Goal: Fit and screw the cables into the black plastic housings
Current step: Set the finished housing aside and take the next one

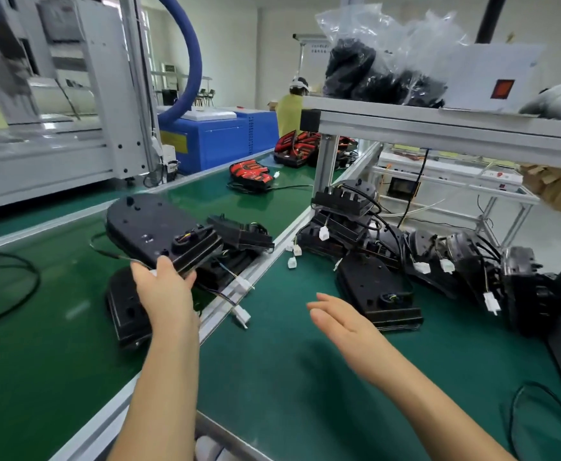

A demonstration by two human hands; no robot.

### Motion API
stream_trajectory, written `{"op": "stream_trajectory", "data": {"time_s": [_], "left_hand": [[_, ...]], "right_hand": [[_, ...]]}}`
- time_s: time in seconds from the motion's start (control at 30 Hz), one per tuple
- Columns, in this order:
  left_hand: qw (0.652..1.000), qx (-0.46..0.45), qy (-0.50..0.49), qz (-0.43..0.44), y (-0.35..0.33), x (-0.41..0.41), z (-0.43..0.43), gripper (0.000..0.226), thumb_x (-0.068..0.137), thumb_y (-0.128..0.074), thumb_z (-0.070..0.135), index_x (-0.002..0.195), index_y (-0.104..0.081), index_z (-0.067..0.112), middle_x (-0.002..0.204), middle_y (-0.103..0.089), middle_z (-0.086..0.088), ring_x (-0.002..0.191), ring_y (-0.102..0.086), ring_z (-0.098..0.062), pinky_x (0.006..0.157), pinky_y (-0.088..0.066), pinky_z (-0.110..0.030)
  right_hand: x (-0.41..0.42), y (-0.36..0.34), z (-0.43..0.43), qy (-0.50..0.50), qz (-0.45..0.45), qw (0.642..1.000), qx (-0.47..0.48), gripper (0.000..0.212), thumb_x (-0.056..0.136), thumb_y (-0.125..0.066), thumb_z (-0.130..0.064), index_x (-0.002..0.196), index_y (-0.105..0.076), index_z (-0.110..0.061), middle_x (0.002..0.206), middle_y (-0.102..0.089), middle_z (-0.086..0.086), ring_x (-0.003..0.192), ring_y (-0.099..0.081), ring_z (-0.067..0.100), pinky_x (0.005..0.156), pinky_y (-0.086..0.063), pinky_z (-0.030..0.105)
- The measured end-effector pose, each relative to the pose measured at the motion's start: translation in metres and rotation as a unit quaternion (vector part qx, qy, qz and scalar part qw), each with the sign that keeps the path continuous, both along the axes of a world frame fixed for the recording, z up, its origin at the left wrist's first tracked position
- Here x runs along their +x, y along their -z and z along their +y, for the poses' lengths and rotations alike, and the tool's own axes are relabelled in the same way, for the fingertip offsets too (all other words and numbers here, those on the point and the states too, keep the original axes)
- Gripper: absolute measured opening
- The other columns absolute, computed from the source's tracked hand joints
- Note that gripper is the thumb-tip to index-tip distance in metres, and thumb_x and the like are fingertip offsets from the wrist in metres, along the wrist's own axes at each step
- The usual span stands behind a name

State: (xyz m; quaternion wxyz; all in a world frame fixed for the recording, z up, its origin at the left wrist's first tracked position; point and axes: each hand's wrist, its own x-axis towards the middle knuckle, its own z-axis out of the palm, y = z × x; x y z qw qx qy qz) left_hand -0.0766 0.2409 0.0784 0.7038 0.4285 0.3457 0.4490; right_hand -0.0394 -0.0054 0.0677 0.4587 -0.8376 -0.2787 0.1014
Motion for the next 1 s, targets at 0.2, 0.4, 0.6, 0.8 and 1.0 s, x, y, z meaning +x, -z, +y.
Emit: {"op": "stream_trajectory", "data": {"time_s": [0.2,0.4,0.6,0.8,1.0], "left_hand": [[0.998,-0.029,-0.016,0.045,0.003,0.012,0.005,0.05,0.098,-0.039,0.025,0.145,-0.026,0.015,0.141,-0.036,-0.01,0.082,-0.061,-0.016,0.061,-0.05,-0.023],[0.992,-0.067,-0.066,0.079,-0.005,0.012,0.002,0.054,0.095,-0.045,0.028,0.144,-0.024,0.021,0.143,-0.028,-0.005,0.101,-0.053,-0.028,0.058,-0.052,-0.03],[0.986,-0.086,-0.103,0.101,-0.004,0.001,0.003,0.06,0.09,-0.049,0.037,0.14,-0.03,0.009,0.144,-0.025,-0.005,0.107,-0.048,-0.026,0.089,-0.05,-0.043],[0.985,-0.072,-0.111,0.113,-0.009,-0.007,-0.006,0.066,0.092,-0.041,0.037,0.147,-0.018,0.011,0.152,-0.021,-0.003,0.12,-0.042,-0.026,0.095,-0.039,-0.045],[0.981,0.038,-0.151,0.113,-0.009,-0.019,-0.014,0.059,0.095,-0.039,0.022,0.145,-0.017,-0.002,0.159,-0.004,-0.009,0.145,-0.009,-0.028,0.115,-0.017,-0.041]], "right_hand": [[0.003,0.007,-0.011,0.002,0.007,1.0,-0.013,0.012,0.097,-0.048,-0.036,0.099,-0.057,-0.044,0.117,-0.042,-0.035,0.128,-0.031,-0.011,0.099,-0.02,0.012],[-0.001,0.006,-0.019,0.002,0.013,1.0,-0.014,0.014,0.097,-0.048,-0.035,0.097,-0.058,-0.044,0.114,-0.04,-0.04,0.126,-0.031,-0.013,0.098,-0.021,0.012],[-0.001,0.007,-0.026,0.009,0.014,1.0,-0.021,0.014,0.097,-0.047,-0.035,0.102,-0.06,-0.04,0.121,-0.041,-0.033,0.128,-0.031,-0.011,0.099,-0.021,0.013],[-0.003,0.011,-0.04,0.024,0.021,0.999,-0.022,0.014,0.097,-0.047,-0.036,0.1,-0.06,-0.042,0.121,-0.037,-0.036,0.128,-0.032,-0.01,0.1,-0.023,0.015],[-0.001,0.015,-0.057,0.05,0.03,0.998,-0.038,0.014,0.097,-0.048,-0.037,0.1,-0.06,-0.043,0.128,-0.041,-0.029,0.125,-0.034,-0.01,0.1,-0.023,0.016]]}}
